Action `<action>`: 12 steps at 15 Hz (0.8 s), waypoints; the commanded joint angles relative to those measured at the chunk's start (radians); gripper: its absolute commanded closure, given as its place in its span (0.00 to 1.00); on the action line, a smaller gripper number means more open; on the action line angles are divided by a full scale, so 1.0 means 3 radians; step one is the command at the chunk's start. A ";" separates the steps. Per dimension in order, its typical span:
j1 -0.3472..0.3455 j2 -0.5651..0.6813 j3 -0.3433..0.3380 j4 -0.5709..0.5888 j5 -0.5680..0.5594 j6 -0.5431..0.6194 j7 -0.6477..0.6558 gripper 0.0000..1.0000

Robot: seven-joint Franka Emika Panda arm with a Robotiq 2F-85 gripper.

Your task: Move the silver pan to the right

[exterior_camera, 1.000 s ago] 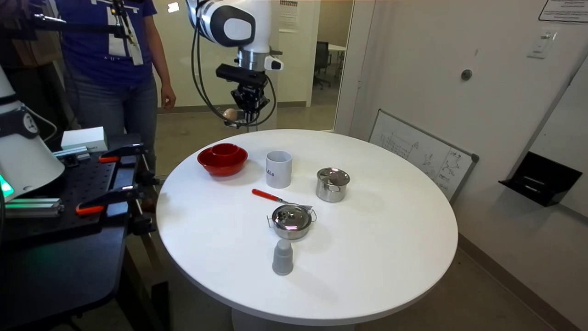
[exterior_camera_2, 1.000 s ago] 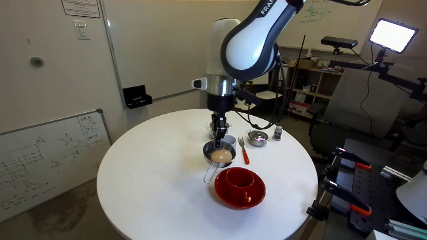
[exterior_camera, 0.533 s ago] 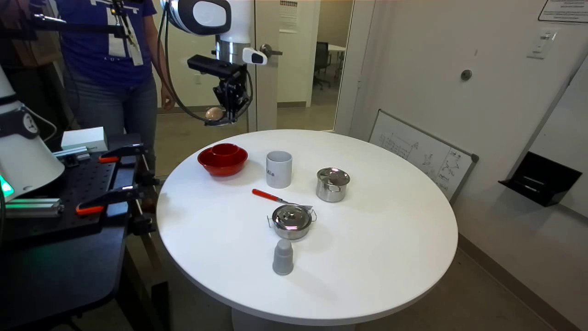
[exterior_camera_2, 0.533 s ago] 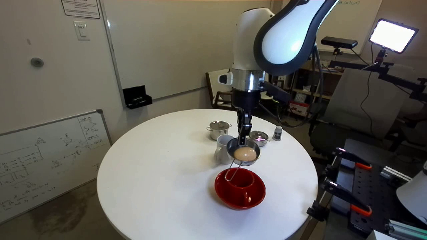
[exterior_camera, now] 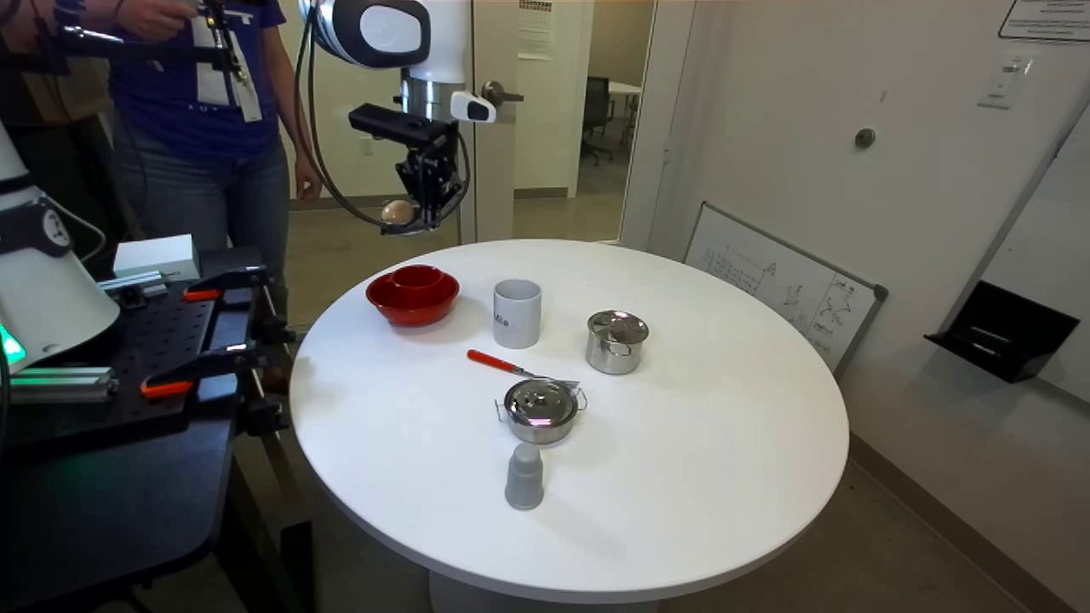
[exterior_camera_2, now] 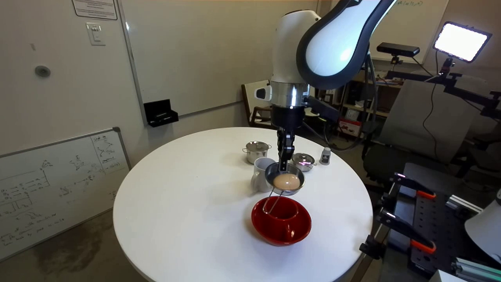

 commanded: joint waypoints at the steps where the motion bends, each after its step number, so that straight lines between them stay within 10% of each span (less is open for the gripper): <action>1: 0.0003 0.0023 -0.0073 -0.0017 0.0152 0.0061 -0.0028 0.94; 12: -0.0330 0.0016 -0.0370 -0.0464 0.0751 0.0642 0.0274 0.94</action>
